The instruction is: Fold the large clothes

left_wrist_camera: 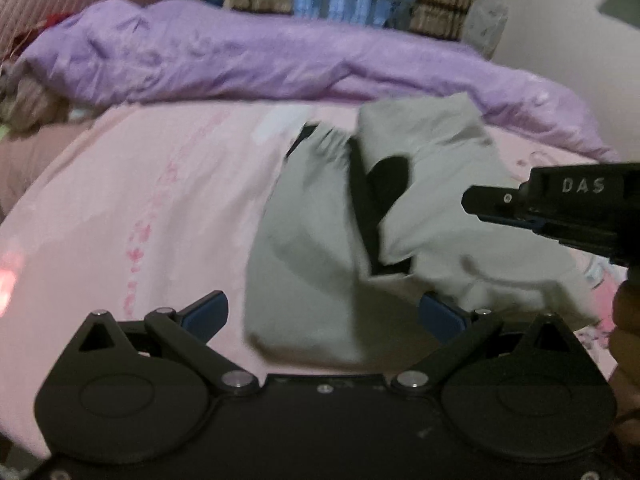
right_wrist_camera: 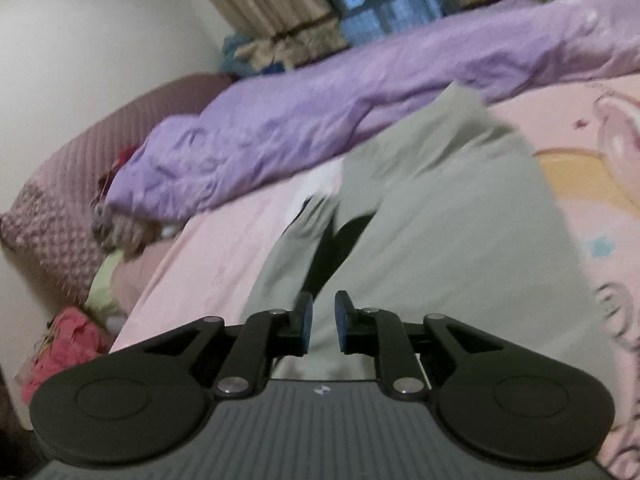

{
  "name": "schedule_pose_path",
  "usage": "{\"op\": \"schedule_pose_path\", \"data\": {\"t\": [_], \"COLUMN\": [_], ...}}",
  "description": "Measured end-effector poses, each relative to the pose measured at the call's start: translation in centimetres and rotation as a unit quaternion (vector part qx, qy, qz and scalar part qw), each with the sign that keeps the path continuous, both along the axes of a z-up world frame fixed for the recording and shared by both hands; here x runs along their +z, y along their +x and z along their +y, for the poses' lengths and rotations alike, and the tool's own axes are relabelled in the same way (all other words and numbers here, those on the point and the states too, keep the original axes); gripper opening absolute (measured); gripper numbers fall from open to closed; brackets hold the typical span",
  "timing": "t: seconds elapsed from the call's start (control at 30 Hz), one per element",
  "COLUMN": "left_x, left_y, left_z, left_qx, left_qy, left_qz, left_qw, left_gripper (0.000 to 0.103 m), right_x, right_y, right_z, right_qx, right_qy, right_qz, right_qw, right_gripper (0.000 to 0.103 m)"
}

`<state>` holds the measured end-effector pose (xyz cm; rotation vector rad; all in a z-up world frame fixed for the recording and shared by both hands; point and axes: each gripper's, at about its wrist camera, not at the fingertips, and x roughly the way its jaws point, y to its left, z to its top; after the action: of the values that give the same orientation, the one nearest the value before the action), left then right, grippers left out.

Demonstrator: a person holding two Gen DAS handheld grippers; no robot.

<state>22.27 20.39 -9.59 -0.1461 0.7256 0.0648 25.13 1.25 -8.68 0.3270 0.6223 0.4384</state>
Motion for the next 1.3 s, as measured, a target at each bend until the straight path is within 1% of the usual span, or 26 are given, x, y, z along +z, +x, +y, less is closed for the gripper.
{"op": "schedule_pose_path", "data": {"t": [0.03, 0.1, 0.23, 0.3, 0.37, 0.43, 0.47, 0.5, 0.53, 0.6, 0.7, 0.8, 0.83, 0.87, 0.9, 0.93, 0.97, 1.0, 1.03, 1.07, 1.1, 1.13, 1.17, 1.23, 1.27, 1.3], "left_x": [0.3, 0.3, -0.2, -0.9, -2.0, -2.8, -3.0, -3.1, -3.1, -2.4, 0.8, 4.0, 4.8, 5.3, 5.4, 5.1, 4.3, 2.8, 1.1, -0.8, -2.9, -4.3, -5.4, -5.9, -5.6, -5.3], "left_y": [0.2, 1.0, 2.2, 3.4, 5.2, 6.2, 6.5, 6.8, 6.8, 6.4, 4.6, 2.6, 1.9, 1.4, 1.3, 1.1, 1.4, 1.8, 2.4, 2.7, 3.1, 3.3, 3.3, 3.4, 3.6, 3.7], "left_z": [-0.6, -1.5, -3.1, -4.3, -5.0, -5.4, -5.7, -5.8, -5.6, -4.6, -3.4, -2.9, -2.6, -2.1, -1.0, 0.4, 1.6, 2.8, 3.5, 4.1, 4.7, 4.9, 4.8, 4.2, 3.9, 3.7], "left_qx": [-0.007, -0.020, -0.051, -0.064, -0.061, -0.069, -0.068, -0.060, -0.058, -0.035, -0.001, 0.028, 0.044, 0.057, 0.078, 0.099, 0.116, 0.132, 0.138, 0.136, 0.133, 0.129, 0.126, 0.124, 0.119, 0.119], "left_qy": [0.001, -0.005, -0.043, -0.035, -0.024, -0.027, -0.014, -0.005, -0.014, -0.040, -0.034, 0.005, 0.026, 0.046, 0.052, 0.042, 0.043, 0.044, 0.042, 0.039, 0.021, 0.004, 0.001, 0.019, 0.033, 0.045], "left_qz": [-0.004, 0.002, 0.009, 0.016, 0.034, 0.026, 0.028, 0.031, 0.026, 0.008, -0.051, -0.106, -0.124, -0.133, -0.132, -0.127, -0.112, -0.085, -0.059, -0.031, -0.005, 0.011, 0.019, 0.024, 0.026, 0.029], "left_qw": [1.0000, 0.9998, 0.9978, 0.9972, 0.9973, 0.9969, 0.9972, 0.9977, 0.9979, 0.9985, 0.9981, 0.9940, 0.9909, 0.9884, 0.9868, 0.9860, 0.9861, 0.9866, 0.9877, 0.9895, 0.9909, 0.9916, 0.9918, 0.9918, 0.9921, 0.9915], "left_gripper": [0.103, 0.103, 0.103, 0.103, 0.103, 0.069, 0.041, 0.022, 0.019, 0.009, 0.007, 0.005, 0.005, 0.005, 0.005, 0.004, 0.004, 0.002, 0.002, 0.002, 0.002, 0.003, 0.003, 0.003, 0.006, 0.013], "right_x": [0.2, 0.2, -0.4, -0.9, -1.5, -2.0, -2.1, -2.2, -2.2, -2.3, -2.0, -1.1, -0.9, -0.6, -0.5, -0.4, -0.7, -1.1, -1.6, -2.2, -2.7, -3.1, -3.5, -3.7, -3.6, -3.5], "right_y": [0.0, 0.1, 0.3, 0.7, 1.2, 1.5, 1.6, 1.6, 1.6, 1.7, 1.4, 0.6, 0.5, 0.3, 0.1, 0.1, 0.3, 0.7, 1.1, 1.4, 1.7, 2.0, 2.1, 1.9, 1.8, 1.8], "right_z": [-0.7, -2.1, -5.0, -5.9, -6.4, -7.2, -7.5, -7.7, -7.7, -7.4, -7.3, -7.2, -7.2, -7.0, -7.0, -6.9, -6.8, -6.7, -6.5, -6.3, -6.0, -5.7, -5.3, -4.8, -4.7, -4.7], "right_qx": [-0.009, -0.029, -0.065, -0.088, -0.110, -0.118, -0.115, -0.114, -0.111, -0.108, -0.103, -0.092, -0.090, -0.089, -0.089, -0.088, -0.086, -0.084, -0.082, -0.079, -0.073, -0.068, -0.067, -0.069, -0.071, -0.074], "right_qy": [-0.002, -0.012, -0.030, -0.042, -0.064, -0.076, -0.073, -0.070, -0.070, -0.077, -0.078, -0.067, -0.067, -0.071, -0.074, -0.076, -0.080, -0.082, -0.085, -0.087, -0.088, -0.090, -0.092, -0.103, -0.107, -0.108], "right_qz": [-0.005, -0.009, -0.004, 0.002, 0.014, 0.022, 0.023, 0.024, 0.024, 0.021, 0.014, 0.001, -0.004, -0.009, -0.013, -0.015, -0.010, -0.002, 0.009, 0.019, 0.027, 0.033, 0.037, 0.034, 0.033, 0.032], "right_qw": [1.000, 0.999, 0.997, 0.995, 0.992, 0.990, 0.990, 0.991, 0.991, 0.991, 0.991, 0.993, 0.994, 0.993, 0.993, 0.993, 0.993, 0.993, 0.993, 0.993, 0.993, 0.993, 0.993, 0.992, 0.991, 0.991], "right_gripper": [0.019, 0.020, 0.020, 0.020, 0.020, 0.020, 0.020, 0.020, 0.021, 0.021, 0.021, 0.022, 0.025, 0.033, 0.035, 0.036, 0.035, 0.035, 0.035, 0.035, 0.035, 0.035, 0.035, 0.035, 0.035, 0.035]}}
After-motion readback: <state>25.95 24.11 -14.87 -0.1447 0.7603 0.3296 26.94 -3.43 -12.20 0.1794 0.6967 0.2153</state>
